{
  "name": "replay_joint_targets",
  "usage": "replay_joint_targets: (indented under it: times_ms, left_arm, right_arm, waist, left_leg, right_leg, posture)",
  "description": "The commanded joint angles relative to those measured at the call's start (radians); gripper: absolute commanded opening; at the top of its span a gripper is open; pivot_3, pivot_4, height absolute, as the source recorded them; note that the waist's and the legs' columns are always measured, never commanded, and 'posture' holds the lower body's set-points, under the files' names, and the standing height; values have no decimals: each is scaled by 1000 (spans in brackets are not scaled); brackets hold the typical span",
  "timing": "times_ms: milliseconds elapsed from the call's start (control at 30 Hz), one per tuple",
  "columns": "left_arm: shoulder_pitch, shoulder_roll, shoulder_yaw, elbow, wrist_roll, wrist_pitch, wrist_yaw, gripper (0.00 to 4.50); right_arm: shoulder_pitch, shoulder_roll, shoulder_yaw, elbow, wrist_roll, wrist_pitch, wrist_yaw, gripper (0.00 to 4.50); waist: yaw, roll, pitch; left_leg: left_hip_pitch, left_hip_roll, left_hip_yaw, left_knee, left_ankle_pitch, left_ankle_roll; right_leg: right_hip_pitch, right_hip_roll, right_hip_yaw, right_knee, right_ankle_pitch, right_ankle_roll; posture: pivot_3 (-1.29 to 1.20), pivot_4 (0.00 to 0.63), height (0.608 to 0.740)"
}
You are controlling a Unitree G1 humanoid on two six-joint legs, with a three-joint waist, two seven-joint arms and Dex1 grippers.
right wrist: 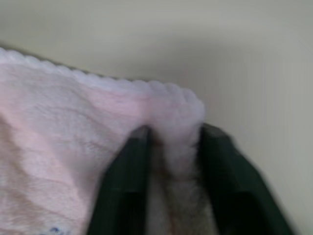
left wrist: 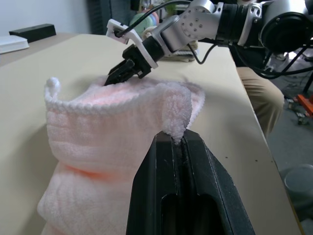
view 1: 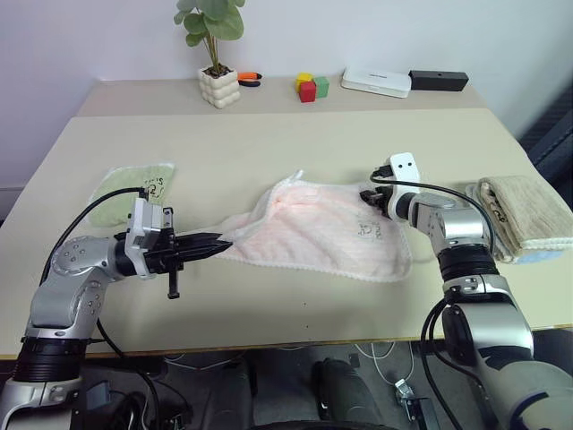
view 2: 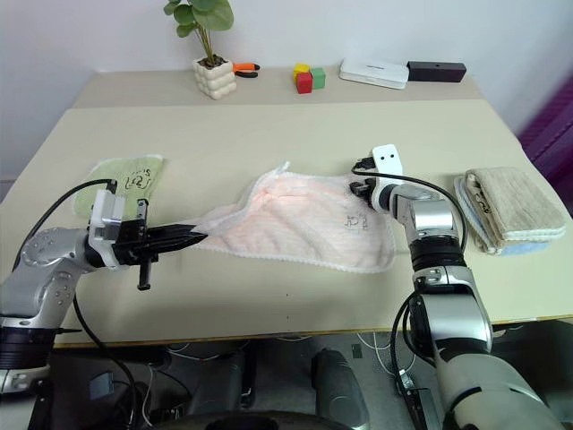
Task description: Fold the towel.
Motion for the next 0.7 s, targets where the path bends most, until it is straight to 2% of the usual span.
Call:
replay_joint_targets:
  times_ms: [33,200,300,500,633,700]
  left_arm:
    - [-27,1,-3,-29,-1,6,6,0]
    - [-39,-5,-9,-11,17,4,17,0]
    - [-67,-18,-1,32,36,1,54,0]
    - [-181,-78,102,208,-6,-8,149,0]
    - [-193,-80,81,272,66,-38,169,0]
    - [-226,-94,72,330,90,-72,170,0]
  right_arm:
    - [17,5,4,-6,1,40,0,89]
    - [37,-11,11,-51,-20,2,-23,89]
    - [63,-21,-27,-122,3,-40,-25,89]
    - [175,-66,-123,-375,157,-1,111,89]
    - [250,-124,-101,-507,144,-62,151,89]
    - [249,-116,-130,-539,200,-25,163,89]
  waist:
    - [1,0,0]
    - [2,0,0]
    - [6,0,0]
    - [6,0,1]
    - [1,0,0]
    - [0,0,0]
  left_leg:
    - [0,0,0,0,0,0]
    - [0,0,0,0,0,0]
    - [0,0,0,0,0,0]
    - [-1,0,0,1,0,0]
    - [-1,0,0,-1,0,0]
    - [0,0,0,-1,0,0]
  right_leg:
    - [0,0,0,0,0,0]
    - [1,0,0,0,0,0]
    - [1,0,0,0,0,0]
    - [0,0,0,0,0,0]
    - [0,0,0,-1,0,1]
    - [0,0,0,-1,0,1]
  posture:
    - [0,150,740]
    - [0,150,740]
    - [0,150,740]
    - [0,150,740]
    - [0,150,740]
    - [0,150,740]
